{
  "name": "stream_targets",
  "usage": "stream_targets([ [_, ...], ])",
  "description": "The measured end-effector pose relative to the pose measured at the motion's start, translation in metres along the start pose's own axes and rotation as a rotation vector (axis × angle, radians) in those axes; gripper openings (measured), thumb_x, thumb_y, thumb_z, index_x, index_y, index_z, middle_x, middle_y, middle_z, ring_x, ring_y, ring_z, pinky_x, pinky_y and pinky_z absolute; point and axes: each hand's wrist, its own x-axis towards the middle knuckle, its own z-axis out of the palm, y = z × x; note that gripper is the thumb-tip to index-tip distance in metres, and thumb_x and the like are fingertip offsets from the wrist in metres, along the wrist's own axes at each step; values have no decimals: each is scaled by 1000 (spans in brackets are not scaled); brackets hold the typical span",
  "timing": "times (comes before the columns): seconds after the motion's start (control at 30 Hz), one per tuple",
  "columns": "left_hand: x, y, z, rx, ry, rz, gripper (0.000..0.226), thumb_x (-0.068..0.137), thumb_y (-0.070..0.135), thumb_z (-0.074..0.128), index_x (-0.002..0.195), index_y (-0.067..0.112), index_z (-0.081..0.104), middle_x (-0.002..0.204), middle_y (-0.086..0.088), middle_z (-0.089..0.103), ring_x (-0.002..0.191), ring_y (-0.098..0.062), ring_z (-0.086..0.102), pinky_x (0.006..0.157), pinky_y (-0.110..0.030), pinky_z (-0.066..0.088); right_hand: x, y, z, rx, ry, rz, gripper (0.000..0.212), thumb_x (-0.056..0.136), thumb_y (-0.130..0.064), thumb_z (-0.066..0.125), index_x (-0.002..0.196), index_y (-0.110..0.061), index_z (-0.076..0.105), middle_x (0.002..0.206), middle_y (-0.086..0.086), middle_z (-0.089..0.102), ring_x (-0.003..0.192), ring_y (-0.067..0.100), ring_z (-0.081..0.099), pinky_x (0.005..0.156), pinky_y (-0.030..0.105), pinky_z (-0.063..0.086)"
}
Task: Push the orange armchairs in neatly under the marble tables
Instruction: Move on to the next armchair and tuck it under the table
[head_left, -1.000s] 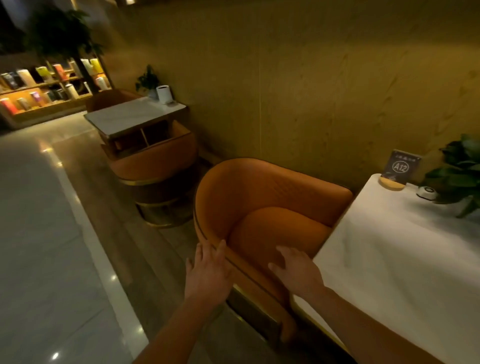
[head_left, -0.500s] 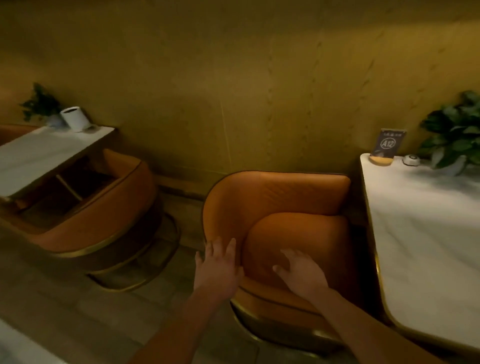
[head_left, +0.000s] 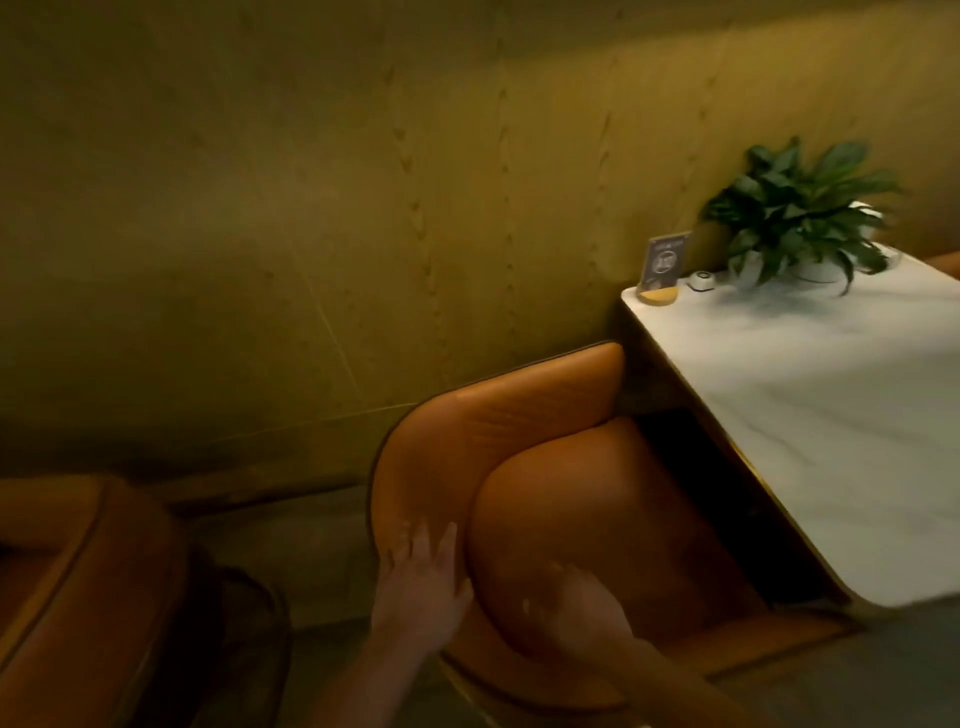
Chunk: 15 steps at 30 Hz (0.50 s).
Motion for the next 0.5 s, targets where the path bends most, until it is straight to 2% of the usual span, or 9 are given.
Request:
stream_targets([
  [0.17, 51, -44, -5, 63, -61, 154, 75, 98, 57, 37, 159, 28, 3, 166, -13, 5, 152, -35, 2, 122, -50, 14, 26, -40, 22, 52, 95, 121, 60, 93, -54, 48, 143, -22, 41, 142, 1, 49, 128, 23, 46, 100, 37, 44],
  [0.3, 94, -84, 2, 140, -99, 313, 72, 100, 55, 35, 159, 26, 7, 166, -13, 8, 152, -34, 5, 122, -48, 14, 40, -75, 48, 150, 189, 263, 58, 93, -52, 50, 142, -20, 44, 138, 4, 52, 125, 24, 49, 100, 39, 46],
  [0.4, 115, -112, 8, 218, -91, 462, 67, 100, 53, 34, 158, 25, 15, 164, -11, 19, 151, -33, 13, 122, -48, 14, 41, -105, 74, 218, 259, 412, 60, 94, -52, 51, 146, -23, 39, 143, 6, 47, 130, 26, 44, 102, 39, 44],
  [0.5, 126, -139, 15, 275, -103, 600, 64, 100, 52, 32, 157, 25, 20, 160, -8, 28, 148, -31, 21, 121, -50, 15, 38, -133, 100, 271, 286, 487, 57, 95, -52, 49, 145, -25, 41, 143, 4, 48, 128, 26, 46, 102, 37, 44],
])
